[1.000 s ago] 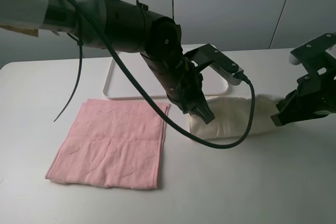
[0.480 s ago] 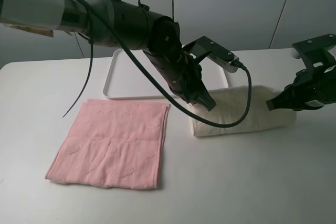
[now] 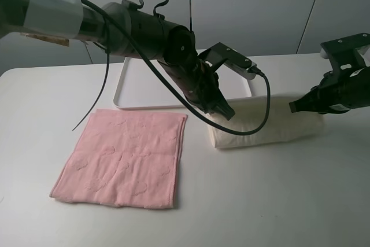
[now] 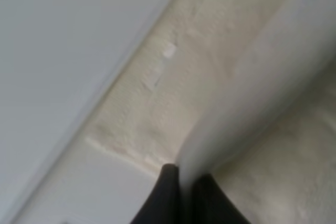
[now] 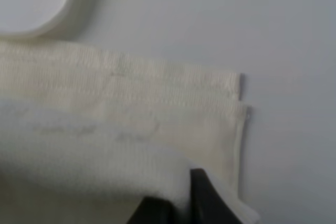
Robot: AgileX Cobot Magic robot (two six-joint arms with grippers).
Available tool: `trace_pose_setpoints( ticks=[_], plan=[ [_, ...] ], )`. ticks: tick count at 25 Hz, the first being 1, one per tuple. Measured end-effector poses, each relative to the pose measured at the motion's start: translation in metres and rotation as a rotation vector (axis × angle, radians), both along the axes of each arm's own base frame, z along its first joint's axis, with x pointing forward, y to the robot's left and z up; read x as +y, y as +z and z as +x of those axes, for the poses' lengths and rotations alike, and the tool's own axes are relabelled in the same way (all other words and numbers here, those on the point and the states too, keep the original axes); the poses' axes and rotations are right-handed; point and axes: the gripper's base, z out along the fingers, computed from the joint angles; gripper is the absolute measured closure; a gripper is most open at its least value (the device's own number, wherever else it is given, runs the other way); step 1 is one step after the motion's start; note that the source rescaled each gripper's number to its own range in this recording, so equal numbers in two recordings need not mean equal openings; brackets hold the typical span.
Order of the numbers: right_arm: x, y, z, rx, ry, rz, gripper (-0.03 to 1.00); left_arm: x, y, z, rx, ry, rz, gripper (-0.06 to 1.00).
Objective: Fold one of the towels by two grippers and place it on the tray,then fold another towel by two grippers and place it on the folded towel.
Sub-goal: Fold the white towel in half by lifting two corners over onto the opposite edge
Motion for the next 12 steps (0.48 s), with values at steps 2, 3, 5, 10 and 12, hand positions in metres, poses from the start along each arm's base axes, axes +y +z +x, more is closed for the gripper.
trace_pose_setpoints(
  ticks=[2, 3, 5, 10, 12],
  plan=[
    [-0.0007, 0.0008, 0.0020, -0.024, -0.007, -0.005, 0.94, -0.0006, 0.0012, 0.0024, -0.027, 0.010, -0.011, 0.91],
    [-0.0009, 0.0013, 0.0026, -0.032, -0.009, -0.007, 0.89, -0.0003, 0.0014, 0.0031, -0.036, 0.010, -0.008, 0.87],
    [-0.0017, 0.0028, 0.0046, -0.060, -0.015, -0.013, 0.73, 0.0011, 0.0014, 0.0045, -0.044, 0.011, 0.000, 0.69],
    [-0.0036, 0.0066, 0.0088, -0.117, -0.050, -0.010, 0.12, 0.0024, 0.0015, 0.0058, -0.036, 0.061, -0.008, 0.01],
    [-0.0036, 0.0070, 0.0092, -0.116, -0.065, 0.001, 0.04, 0.0029, 0.0012, 0.0057, -0.029, 0.075, -0.007, -0.04]
  ],
)
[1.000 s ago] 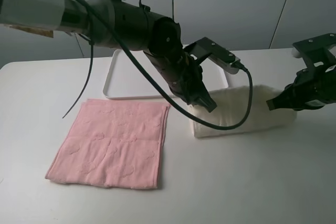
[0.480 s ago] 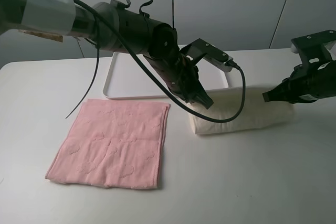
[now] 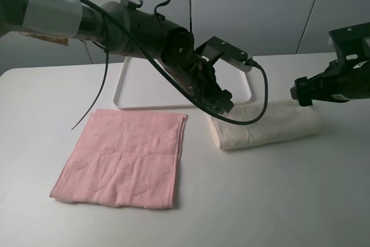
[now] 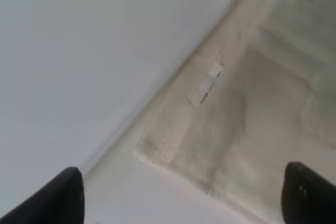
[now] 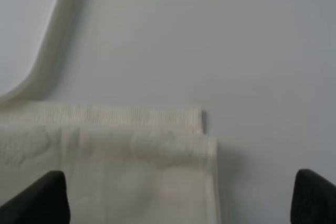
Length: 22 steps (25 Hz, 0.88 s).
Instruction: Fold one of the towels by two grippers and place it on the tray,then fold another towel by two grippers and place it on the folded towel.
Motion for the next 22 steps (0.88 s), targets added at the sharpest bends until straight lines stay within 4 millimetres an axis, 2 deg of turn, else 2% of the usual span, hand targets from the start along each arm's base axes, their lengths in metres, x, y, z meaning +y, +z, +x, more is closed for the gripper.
trace_pose_setpoints(
  ticks=[5, 11, 13, 16, 19, 22],
  plan=[
    [-0.006, 0.004, 0.005, 0.094, -0.063, 0.098, 0.08, 0.002, 0.002, -0.001, 0.076, 0.093, 0.005, -0.05],
    [-0.026, 0.019, 0.029, 0.301, -0.052, 0.203, 0.09, -0.005, 0.012, 0.012, 0.192, 0.218, 0.021, -0.05],
    [-0.026, 0.019, 0.035, 0.363, -0.030, 0.200, 0.09, -0.008, 0.009, 0.020, 0.229, 0.254, 0.030, -0.05],
    [-0.027, 0.023, 0.043, 0.397, -0.033, 0.194, 0.08, -0.010, -0.011, 0.025, 0.327, 0.319, 0.074, -0.05],
    [-0.029, 0.023, 0.048, 0.451, -0.018, 0.165, 0.08, -0.011, -0.029, 0.025, 0.414, 0.378, 0.119, -0.05],
    [-0.030, 0.015, 0.051, 0.503, -0.022, 0.159, 0.08, -0.011, -0.035, 0.022, 0.470, 0.434, 0.128, -0.05]
  ],
)
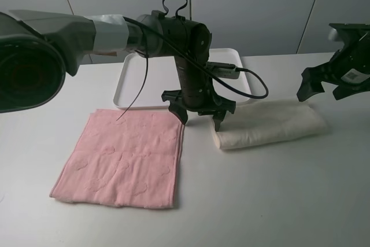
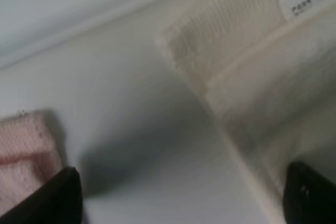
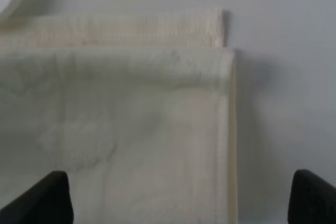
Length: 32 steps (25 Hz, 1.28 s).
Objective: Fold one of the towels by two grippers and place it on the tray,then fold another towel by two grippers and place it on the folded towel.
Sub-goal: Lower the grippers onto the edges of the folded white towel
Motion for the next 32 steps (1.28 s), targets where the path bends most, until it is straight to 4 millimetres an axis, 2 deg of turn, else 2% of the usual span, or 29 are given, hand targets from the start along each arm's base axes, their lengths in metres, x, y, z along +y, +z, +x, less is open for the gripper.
trace_pose_setpoints(
  ticks=[11, 20, 27, 32],
  plan=[
    [-0.001, -0.031, 0.004, 0.098, -0.002, 0.005, 0.09, 0.002, 0.000, 0.000, 0.016, 0.109, 0.017, -0.05],
    [-0.003, -0.027, 0.008, 0.077, 0.007, -0.018, 0.11, 0.003, -0.002, 0.000, 0.015, 0.114, 0.031, -0.04],
    [0.019, -0.028, 0.007, 0.086, 0.125, -0.108, 0.11, 0.002, -0.008, -0.002, 0.051, 0.112, 0.043, -0.04],
    [0.016, -0.028, 0.008, 0.090, 0.099, -0.166, 0.11, 0.003, -0.008, -0.002, 0.058, 0.111, 0.050, -0.04]
  ],
)
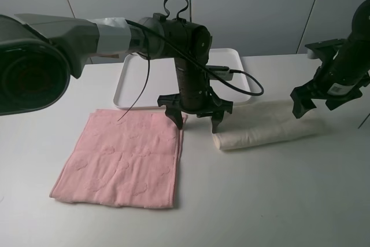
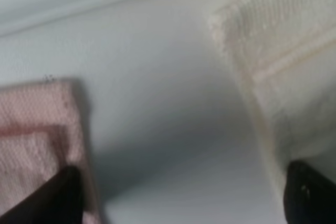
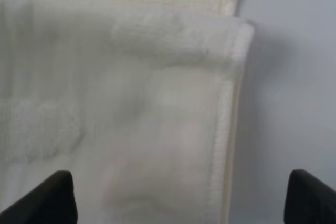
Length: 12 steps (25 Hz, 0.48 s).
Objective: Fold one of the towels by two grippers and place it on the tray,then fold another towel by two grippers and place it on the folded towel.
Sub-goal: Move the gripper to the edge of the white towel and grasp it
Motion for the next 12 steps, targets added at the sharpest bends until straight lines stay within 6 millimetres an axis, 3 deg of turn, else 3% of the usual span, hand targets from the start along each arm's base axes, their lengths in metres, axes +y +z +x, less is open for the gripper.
trace_pose_setpoints(
  ticks=[5, 12],
  plan=[
    [-0.001, 0.004, 0.013, 0.019, -0.017, -0.009, 0.15, 0.000, 0.000, -0.001, 0.006, 0.000, 0.005, -0.04],
    [0.001, -0.013, 0.037, 0.106, -0.033, 0.003, 0.15, 0.001, 0.000, -0.001, 0.011, -0.027, 0.012, -0.04]
  ],
)
